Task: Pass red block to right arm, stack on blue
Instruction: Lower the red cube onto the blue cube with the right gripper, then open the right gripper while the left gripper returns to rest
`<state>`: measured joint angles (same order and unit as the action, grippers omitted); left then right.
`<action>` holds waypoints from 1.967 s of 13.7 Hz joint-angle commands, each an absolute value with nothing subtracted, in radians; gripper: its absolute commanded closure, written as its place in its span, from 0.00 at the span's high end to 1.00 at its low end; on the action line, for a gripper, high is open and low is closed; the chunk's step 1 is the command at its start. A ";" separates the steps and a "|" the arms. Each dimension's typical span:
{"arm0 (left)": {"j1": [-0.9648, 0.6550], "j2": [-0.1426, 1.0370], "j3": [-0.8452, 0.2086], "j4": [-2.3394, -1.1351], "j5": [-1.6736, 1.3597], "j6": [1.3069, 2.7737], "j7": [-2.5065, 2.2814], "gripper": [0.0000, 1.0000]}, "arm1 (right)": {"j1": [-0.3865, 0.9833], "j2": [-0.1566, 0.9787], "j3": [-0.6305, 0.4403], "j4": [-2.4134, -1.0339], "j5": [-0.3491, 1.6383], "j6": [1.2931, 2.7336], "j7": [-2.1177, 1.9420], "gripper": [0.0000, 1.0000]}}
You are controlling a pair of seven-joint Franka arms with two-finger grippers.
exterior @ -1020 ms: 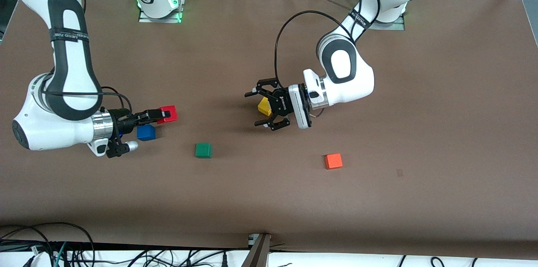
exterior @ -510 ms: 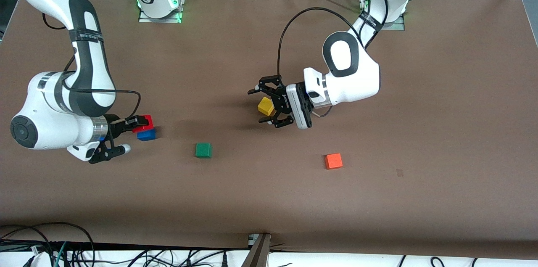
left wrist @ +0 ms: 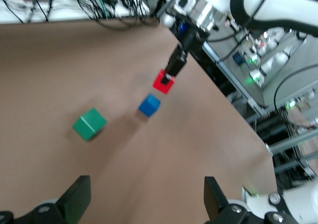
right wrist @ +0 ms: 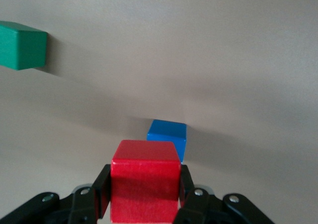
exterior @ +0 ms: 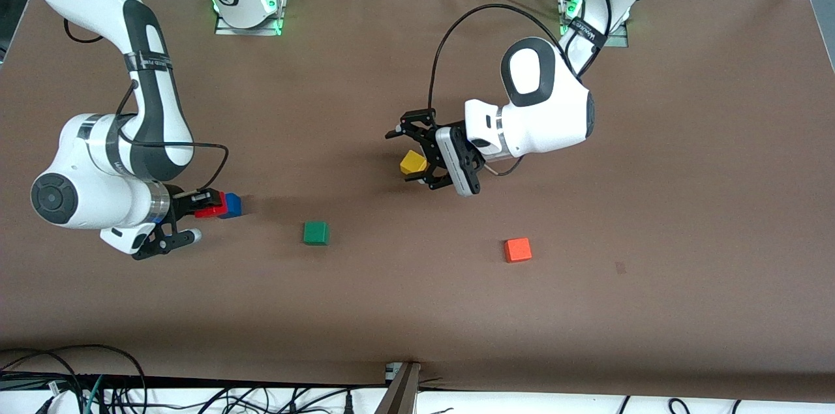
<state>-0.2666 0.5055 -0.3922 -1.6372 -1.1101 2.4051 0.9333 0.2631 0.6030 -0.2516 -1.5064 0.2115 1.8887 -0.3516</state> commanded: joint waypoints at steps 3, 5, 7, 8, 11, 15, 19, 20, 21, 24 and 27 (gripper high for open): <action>-0.200 0.431 -0.385 -1.641 -0.860 2.183 0.715 1.00 | 0.275 0.489 -0.250 -1.707 0.134 2.051 -0.351 0.01; -0.189 0.413 -0.387 -1.606 -0.731 2.082 0.591 1.00 | 0.278 0.486 -0.250 -1.720 0.120 2.062 -0.350 0.01; -0.181 0.391 -0.385 -1.565 -0.631 1.967 0.446 1.00 | 0.281 0.482 -0.250 -1.730 0.120 2.071 -0.350 0.01; -0.167 0.373 -0.384 -1.557 -0.573 1.912 0.373 1.00 | 0.282 0.474 -0.250 -1.750 0.120 2.091 -0.350 0.02; -0.114 0.298 -0.383 -1.555 -0.445 1.777 0.154 1.00 | 0.301 0.443 -0.250 -1.836 0.118 2.183 -0.348 0.02; -0.069 0.239 -0.380 -1.519 -0.215 1.646 -0.113 1.00 | 0.305 0.419 -0.250 -1.908 0.118 2.261 -0.348 0.02; -0.067 0.229 -0.387 -1.451 0.063 1.501 -0.224 1.00 | 0.310 0.419 -0.250 -1.927 0.118 2.298 -0.348 0.02; -0.067 0.230 -0.380 -1.403 0.121 1.455 -0.216 1.00 | 0.310 0.419 -0.250 -1.936 0.118 2.312 -0.348 0.02; -0.063 0.232 -0.376 -1.353 0.135 1.393 -0.215 1.00 | 0.310 0.417 -0.250 -1.943 0.118 2.327 -0.348 0.03; 0.029 0.226 -0.359 -1.316 0.126 1.324 -0.224 1.00 | 0.310 0.422 -0.250 -1.963 0.118 2.370 -0.348 0.02; 0.051 0.200 -0.192 -1.333 0.079 1.388 -0.210 1.00 | 0.310 0.422 -0.249 -1.977 0.118 2.393 -0.350 0.02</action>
